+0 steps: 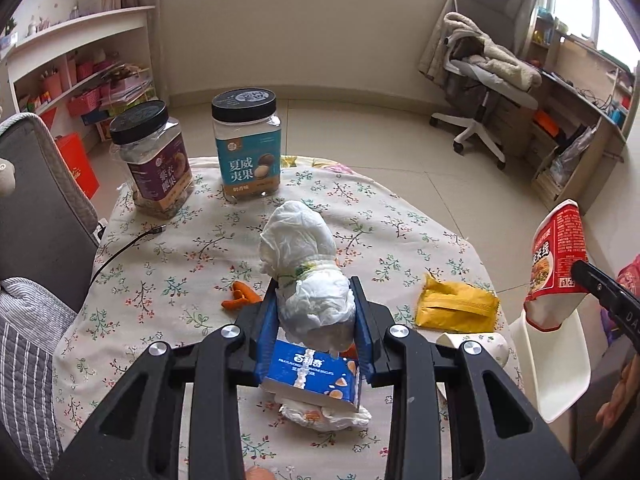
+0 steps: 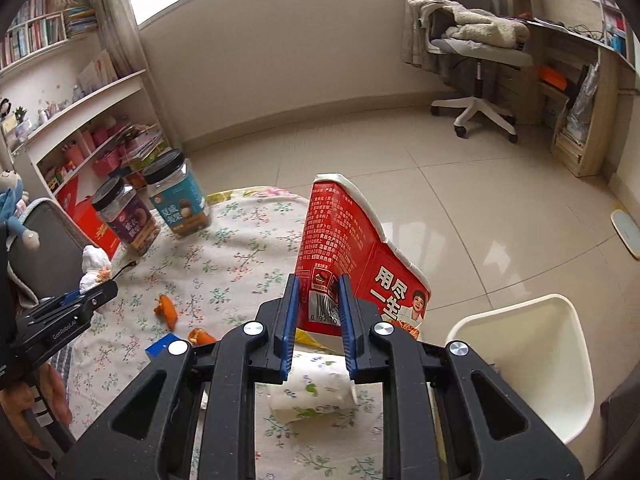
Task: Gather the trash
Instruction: 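Lift the red snack bag with the right tool while the left tool holds the tissue wad, then drop the tissue wad and red snack bag into the white bin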
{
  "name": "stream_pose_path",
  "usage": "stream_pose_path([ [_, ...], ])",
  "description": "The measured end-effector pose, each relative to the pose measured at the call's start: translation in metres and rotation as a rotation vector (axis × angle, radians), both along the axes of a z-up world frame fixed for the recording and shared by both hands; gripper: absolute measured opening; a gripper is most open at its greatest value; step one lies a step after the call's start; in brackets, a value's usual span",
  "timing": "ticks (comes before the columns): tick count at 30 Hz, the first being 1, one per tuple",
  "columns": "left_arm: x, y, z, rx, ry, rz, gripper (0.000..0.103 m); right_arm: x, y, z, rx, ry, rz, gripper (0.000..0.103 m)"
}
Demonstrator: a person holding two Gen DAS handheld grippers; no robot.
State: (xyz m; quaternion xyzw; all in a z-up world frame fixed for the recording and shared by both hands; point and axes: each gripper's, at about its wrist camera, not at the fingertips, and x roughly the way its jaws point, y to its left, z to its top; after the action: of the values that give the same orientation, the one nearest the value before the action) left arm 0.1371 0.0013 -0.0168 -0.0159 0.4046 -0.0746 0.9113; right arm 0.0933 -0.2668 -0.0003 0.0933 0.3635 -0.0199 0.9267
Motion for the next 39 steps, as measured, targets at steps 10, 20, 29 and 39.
stream_pose_path([
  [10,-0.012,-0.044,0.002,0.012,-0.013,-0.092,0.033,-0.022,-0.065,-0.021,-0.080,0.096,-0.193,0.019],
  [20,-0.032,-0.116,-0.008,0.028,0.003,-0.235,0.033,-0.052,-0.123,-0.043,-0.113,0.190,-0.343,0.027],
  [29,-0.045,-0.209,-0.018,-0.035,0.054,-0.362,0.033,-0.084,-0.174,-0.042,-0.127,0.200,-0.534,0.093],
  [39,-0.049,-0.306,-0.031,-0.125,0.177,-0.508,0.036,-0.106,-0.213,-0.043,-0.148,0.220,-0.635,0.096],
])
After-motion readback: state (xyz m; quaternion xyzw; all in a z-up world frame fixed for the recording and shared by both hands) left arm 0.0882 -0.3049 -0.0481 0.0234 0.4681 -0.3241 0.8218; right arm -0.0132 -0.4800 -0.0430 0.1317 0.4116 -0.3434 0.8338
